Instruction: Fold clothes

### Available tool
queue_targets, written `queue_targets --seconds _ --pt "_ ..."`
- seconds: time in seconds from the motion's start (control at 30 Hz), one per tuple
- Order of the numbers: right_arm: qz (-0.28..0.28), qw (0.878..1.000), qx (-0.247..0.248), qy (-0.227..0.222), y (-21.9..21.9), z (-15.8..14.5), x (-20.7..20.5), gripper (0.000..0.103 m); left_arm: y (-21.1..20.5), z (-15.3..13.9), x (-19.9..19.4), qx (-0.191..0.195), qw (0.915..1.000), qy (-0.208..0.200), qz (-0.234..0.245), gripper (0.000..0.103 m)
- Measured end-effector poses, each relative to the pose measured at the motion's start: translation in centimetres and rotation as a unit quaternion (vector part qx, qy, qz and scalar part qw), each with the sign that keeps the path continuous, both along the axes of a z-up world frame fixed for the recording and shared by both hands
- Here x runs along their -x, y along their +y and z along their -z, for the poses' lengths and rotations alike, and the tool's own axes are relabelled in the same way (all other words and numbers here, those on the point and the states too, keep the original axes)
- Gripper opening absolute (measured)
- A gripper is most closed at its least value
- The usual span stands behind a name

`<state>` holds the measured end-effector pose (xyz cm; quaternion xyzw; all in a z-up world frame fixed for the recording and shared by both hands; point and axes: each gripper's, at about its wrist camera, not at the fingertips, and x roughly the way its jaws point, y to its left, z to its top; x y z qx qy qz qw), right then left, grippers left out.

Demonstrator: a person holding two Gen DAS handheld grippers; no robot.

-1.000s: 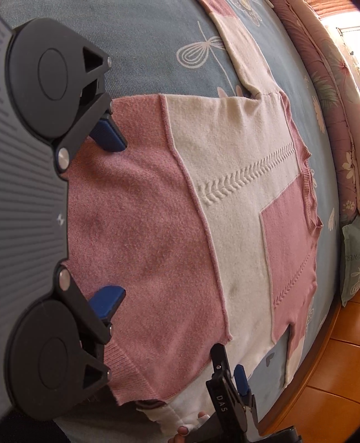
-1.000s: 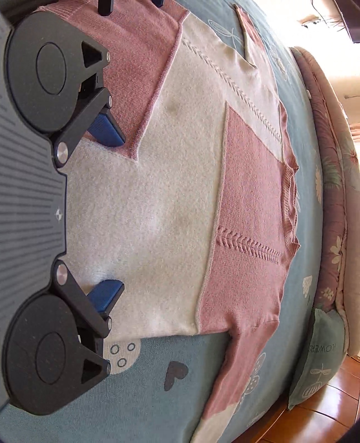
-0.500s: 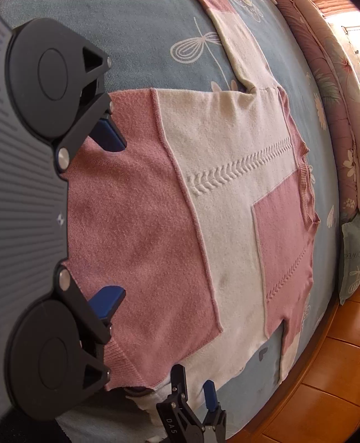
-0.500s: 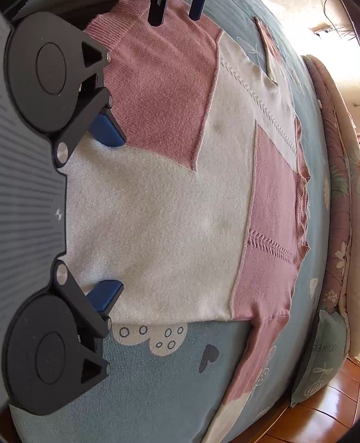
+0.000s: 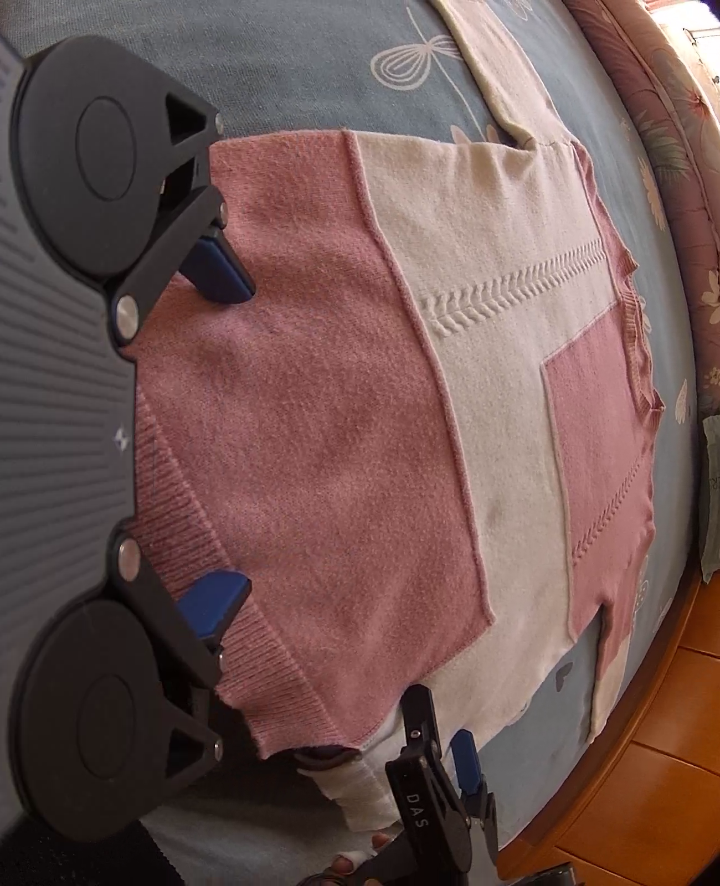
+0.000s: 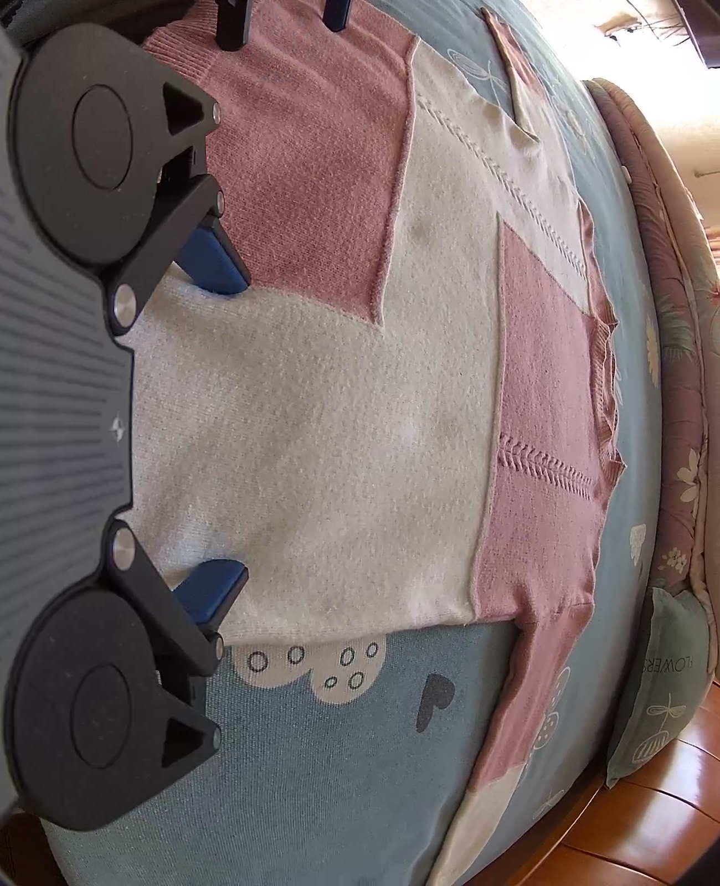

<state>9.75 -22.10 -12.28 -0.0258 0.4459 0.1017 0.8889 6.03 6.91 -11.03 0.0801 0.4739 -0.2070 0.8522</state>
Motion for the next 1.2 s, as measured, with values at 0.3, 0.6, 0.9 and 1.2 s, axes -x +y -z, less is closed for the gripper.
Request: queue_targets --seconds 0.3,0.6,0.9,1.2 --pt "0.009 1.0 0.002 -0.006 0.1 0.0 0.1 0.103 0.4 -1.8 -1.2 0.033 0.999 -0.014 -0.025 0.102" --pt "0.014 1.0 0.004 -0.01 0.1 0.1 0.4 0.103 -1.5 -0.1 -1.0 0.043 0.999 0.01 0.002 0.102" --pt "0.012 1.0 0.01 0.009 0.2 -0.2 -0.2 0.103 3.0 -3.0 -3.9 0.122 0.9904 -0.007 -0.066 0.102" --pt "0.015 0.999 0.014 0.025 0.4 -0.4 -0.6 0.103 2.6 -1.3 -8.5 0.155 0.9841 0.007 -0.087 0.102"
